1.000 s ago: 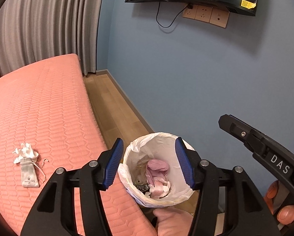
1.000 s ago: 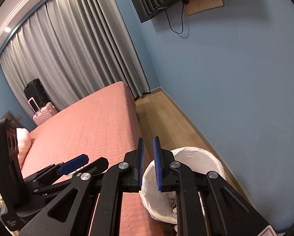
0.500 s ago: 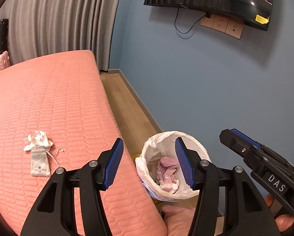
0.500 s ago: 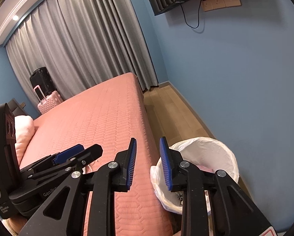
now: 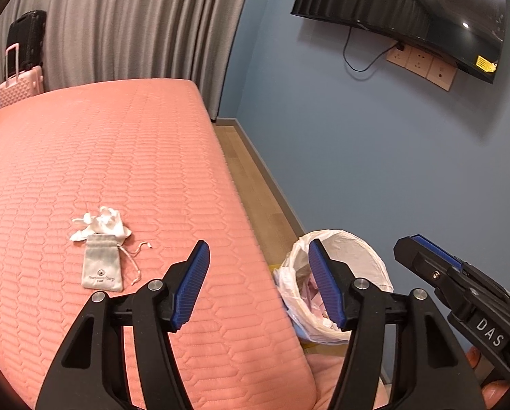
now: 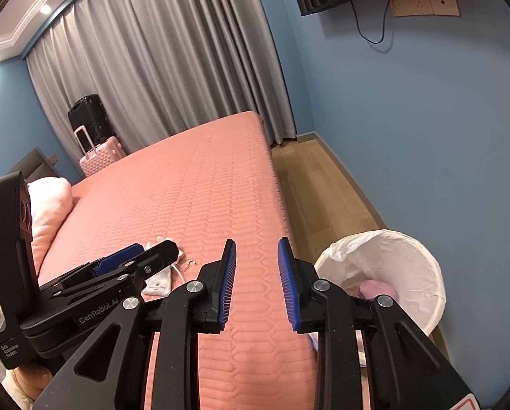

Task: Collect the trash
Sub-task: 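Move both open tools back toward the grey pouch and white socks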

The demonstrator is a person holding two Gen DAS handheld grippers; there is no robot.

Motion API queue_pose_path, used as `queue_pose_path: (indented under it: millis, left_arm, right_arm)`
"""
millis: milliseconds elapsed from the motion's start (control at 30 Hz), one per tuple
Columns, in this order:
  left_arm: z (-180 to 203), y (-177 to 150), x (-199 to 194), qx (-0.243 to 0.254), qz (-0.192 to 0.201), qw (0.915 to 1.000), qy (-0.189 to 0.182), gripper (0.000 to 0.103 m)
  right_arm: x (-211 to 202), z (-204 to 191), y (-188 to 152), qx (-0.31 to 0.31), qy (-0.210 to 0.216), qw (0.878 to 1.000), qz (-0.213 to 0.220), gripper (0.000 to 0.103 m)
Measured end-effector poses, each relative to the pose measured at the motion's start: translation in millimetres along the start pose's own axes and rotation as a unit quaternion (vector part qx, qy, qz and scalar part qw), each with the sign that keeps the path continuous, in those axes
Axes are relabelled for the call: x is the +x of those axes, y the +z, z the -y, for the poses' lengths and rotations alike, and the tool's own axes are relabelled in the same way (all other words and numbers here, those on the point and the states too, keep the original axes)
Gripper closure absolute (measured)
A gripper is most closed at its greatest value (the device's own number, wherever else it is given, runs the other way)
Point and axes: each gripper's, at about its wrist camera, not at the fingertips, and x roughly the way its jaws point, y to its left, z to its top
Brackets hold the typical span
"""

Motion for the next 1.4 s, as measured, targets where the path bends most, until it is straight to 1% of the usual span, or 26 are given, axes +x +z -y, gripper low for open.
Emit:
queue_pose_path:
  millis: [400,433,467,533,1000,1100,1167,1400]
  left_arm:
    - [-43.9,-6.5,-12.3,-0.039,0.006,0.9990,0.019,0.045]
    - [-46.7,-7.1,-13.0,-0.042,0.006,0.9989,0.020,0.045]
    - [-49.4,-7.8,-13.8,-0.044,0.006,0.9988,0.022,0.045]
    - [-55.6,-9.4,-15.8,-0.048,0.007,0.9985,0.024,0.044]
    - [-98.1,-20.6,-27.4,-0.081,0.008,0.9960,0.037,0.044]
    - [-109.9,-25.7,-28.6,-0.090,0.008,0.9949,0.045,0.037]
    - [-118.3,-29.6,-29.3,-0.096,0.006,0.9941,0.050,0.036]
    - [-151.7,-50.1,-22.2,-0.118,-0.019,0.9899,0.076,0.030]
  right_arm:
    - [18.2,-39.2,-6.0,-0.028,0.019,0.999,-0.019,0.077]
    - [19.2,-42.1,-7.1,-0.029,0.020,0.999,-0.020,0.076]
    - [20.2,-46.0,-7.3,-0.031,0.020,0.999,-0.021,0.073]
    - [21.6,-50.6,-8.8,-0.034,0.021,0.999,-0.022,0.071]
    - [39.8,-88.3,-13.1,-0.058,0.038,0.997,-0.041,0.071]
    - [44.5,-97.1,-18.0,-0.063,0.042,0.996,-0.047,0.068]
    - [48.3,-101.7,-22.5,-0.066,0.043,0.996,-0.052,0.065]
    - [72.7,-117.6,-42.7,-0.071,0.052,0.993,-0.080,0.063]
